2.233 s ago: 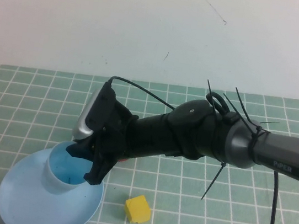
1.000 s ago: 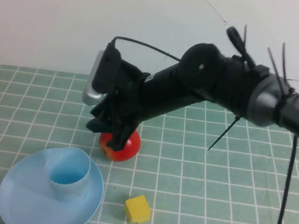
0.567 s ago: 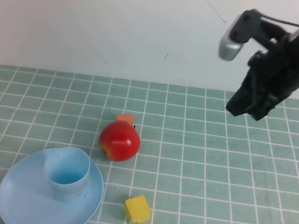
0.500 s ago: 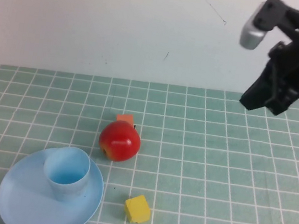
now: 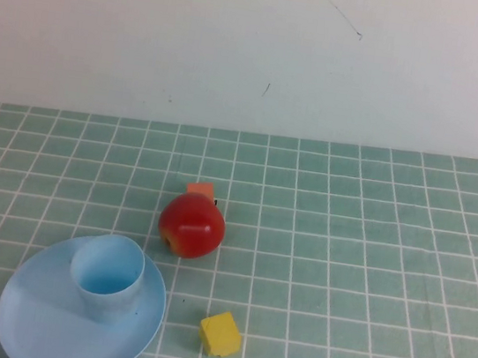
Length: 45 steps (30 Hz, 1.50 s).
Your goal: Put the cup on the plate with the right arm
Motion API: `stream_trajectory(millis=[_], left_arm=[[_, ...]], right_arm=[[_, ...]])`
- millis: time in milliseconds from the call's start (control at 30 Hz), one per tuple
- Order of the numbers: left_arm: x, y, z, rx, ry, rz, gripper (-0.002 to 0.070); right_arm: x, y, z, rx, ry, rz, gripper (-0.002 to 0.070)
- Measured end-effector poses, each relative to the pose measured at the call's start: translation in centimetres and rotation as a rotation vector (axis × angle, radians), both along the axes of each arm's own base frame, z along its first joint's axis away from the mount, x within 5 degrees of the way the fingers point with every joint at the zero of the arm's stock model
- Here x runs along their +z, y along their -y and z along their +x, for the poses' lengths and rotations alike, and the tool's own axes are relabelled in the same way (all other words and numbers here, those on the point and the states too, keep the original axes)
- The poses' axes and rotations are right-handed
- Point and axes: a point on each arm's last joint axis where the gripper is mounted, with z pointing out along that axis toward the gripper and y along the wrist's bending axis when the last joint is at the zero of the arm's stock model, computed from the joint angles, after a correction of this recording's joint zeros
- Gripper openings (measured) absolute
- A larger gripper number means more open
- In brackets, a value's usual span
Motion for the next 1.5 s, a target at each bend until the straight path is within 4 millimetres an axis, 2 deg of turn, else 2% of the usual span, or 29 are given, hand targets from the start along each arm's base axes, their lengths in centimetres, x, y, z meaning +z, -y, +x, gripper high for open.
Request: stream_trajectory(millis=[233, 433, 533, 633, 833, 1100, 1267, 1367, 1500], left_arm=[[0.0, 0.0, 0.0, -0.001, 0.0, 0.002, -0.0003], [0.0, 0.0, 0.0, -0.001, 0.0, 0.002, -0.0004], [0.0, 0.0, 0.0, -0.001, 0.0, 0.002, -0.0004], [0.0, 0.0, 0.0, -0.001, 0.0, 0.002, -0.0004], [0.0, 0.0, 0.0, -0.001, 0.0, 0.002, -0.0004], [0.0, 0.0, 0.0, -0.001, 0.0, 0.002, -0.0004], [0.0, 0.0, 0.0, 0.001, 0.0, -0.002, -0.0004], [0.0, 0.0, 0.0, 0.001, 0.0, -0.002, -0.0004], [0.0, 0.0, 0.0, 0.0, 0.0, 0.0, -0.0004]], right_arm=[[-4.7, 2.8, -6.2, -0.214, 0.091, 0.006, -0.0002], [-8.4, 3.6, -11.8, -0.328, 0.165, 0.205, -0.0003], [-8.6, 3.9, -13.6, -0.328, 0.246, 0.273, -0.0003], [-7.9, 4.2, -15.0, -0.323, 0.34, 0.33, -0.0003], [-7.5, 4.4, -16.7, -0.32, 0.382, 0.384, -0.0003], [-7.6, 3.4, -17.3, -0.331, 0.287, 0.541, -0.0003], [-7.6, 3.3, -17.3, -0.329, 0.283, 0.546, -0.0003], [-7.4, 3.7, -17.0, -0.325, 0.35, 0.512, -0.0003], [-6.4, 4.4, -16.2, -0.305, 0.557, 0.449, -0.0003]])
